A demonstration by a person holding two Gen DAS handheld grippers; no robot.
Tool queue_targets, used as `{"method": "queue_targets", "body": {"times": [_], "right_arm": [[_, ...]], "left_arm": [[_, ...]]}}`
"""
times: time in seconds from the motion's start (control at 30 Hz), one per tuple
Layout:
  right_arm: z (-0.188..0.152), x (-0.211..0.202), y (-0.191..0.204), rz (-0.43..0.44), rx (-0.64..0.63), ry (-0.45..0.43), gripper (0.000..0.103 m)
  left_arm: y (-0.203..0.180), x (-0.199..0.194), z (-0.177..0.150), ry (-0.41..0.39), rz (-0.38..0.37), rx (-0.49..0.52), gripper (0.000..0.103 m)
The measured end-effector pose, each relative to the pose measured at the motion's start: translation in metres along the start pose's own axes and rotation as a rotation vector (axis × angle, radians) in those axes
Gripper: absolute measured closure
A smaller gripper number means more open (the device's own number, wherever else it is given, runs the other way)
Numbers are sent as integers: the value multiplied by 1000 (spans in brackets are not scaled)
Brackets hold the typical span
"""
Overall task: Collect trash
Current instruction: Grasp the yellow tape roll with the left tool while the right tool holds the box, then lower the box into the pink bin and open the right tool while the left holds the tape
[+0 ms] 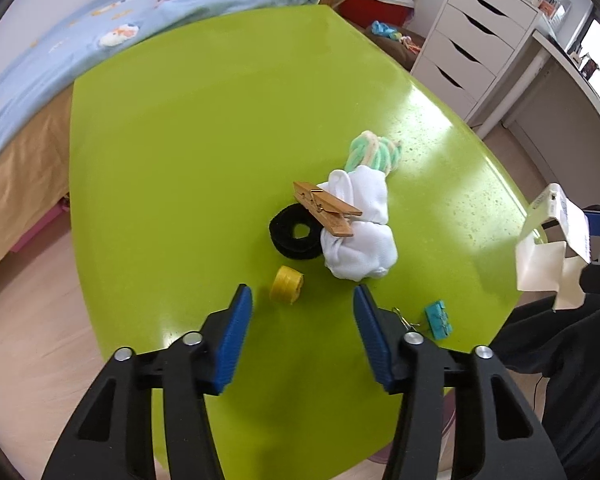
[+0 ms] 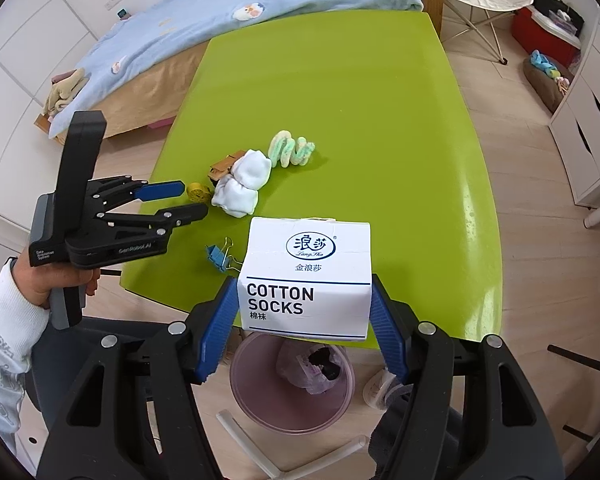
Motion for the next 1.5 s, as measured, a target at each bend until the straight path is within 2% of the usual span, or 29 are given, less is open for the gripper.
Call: {"method": "queue_targets", "body": {"times": [0.13, 0.2, 0.27, 0.63, 0.87, 1.2, 1.5], "right_arm": [[-1, 1, -2, -4, 1, 1, 40], [-1, 1, -2, -6, 0, 1, 40], [0, 1, -2, -6, -1, -2, 40], [-1, -7, 5, -13, -29, -30, 40], [-7, -24, 11, -21, -60, -69, 40], [-41, -61, 33, -23, -131, -121, 40], [-78, -81, 51, 5, -164, -140, 40]], "left_arm": [[1, 3, 0, 7, -2, -10, 74], [2, 3, 0, 4, 19, -14, 87], [2, 1, -1, 3, 25, -23, 91], [-6, -37, -9, -49, 35, -39, 91], [-29, -74, -29, -97, 28, -60, 91], [-70, -119, -73, -168, 4, -71, 91], [-88, -140, -103, -199, -16, -96, 91]]}}
Point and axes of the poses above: each gripper's, at about its wrist camera, not at the fingertips, and x roughly the way its jaws point, y to its left, z to its top, the point moved 6 cm from there along x, roughly the way its jaws point, and after that the axes turned 6 degrees about -x, right-handed, at the moved point
